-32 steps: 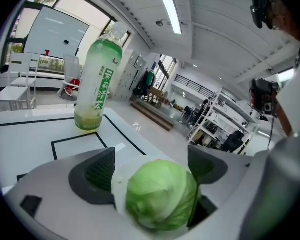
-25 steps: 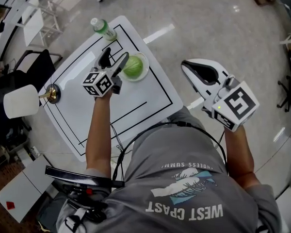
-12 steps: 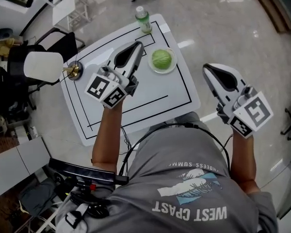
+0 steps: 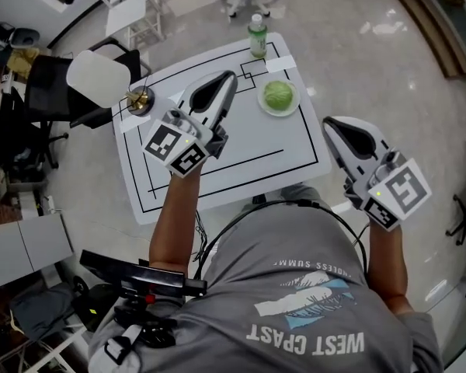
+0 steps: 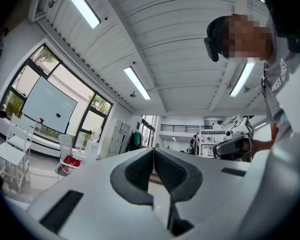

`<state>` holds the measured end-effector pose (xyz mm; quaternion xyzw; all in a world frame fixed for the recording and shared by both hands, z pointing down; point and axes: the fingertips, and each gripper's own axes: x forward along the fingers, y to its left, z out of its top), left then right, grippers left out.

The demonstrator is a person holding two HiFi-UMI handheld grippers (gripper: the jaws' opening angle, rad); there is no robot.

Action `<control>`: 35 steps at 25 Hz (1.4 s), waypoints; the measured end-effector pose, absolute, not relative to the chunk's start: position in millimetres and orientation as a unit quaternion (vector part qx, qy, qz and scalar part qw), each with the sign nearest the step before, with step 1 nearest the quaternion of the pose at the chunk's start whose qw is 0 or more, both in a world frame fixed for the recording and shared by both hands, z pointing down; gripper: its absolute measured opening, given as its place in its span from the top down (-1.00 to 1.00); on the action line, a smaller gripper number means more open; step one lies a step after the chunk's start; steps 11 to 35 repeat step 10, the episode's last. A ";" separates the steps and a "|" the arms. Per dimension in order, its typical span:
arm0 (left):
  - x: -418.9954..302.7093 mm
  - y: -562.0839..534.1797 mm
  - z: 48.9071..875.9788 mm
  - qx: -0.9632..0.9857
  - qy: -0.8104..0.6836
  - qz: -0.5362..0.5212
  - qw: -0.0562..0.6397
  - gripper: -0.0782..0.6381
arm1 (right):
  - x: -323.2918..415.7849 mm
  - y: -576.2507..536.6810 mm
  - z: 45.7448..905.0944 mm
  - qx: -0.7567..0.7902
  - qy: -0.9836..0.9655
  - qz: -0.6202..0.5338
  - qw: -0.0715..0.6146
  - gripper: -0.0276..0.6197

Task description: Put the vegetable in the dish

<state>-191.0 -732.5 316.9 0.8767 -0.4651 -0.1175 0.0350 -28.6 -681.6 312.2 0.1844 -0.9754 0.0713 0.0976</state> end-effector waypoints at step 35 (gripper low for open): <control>-172.4 -684.5 291.3 0.883 -0.451 -0.129 0.009 0.75 | -41.0 -611.1 301.5 0.149 -0.982 0.054 0.104 0.90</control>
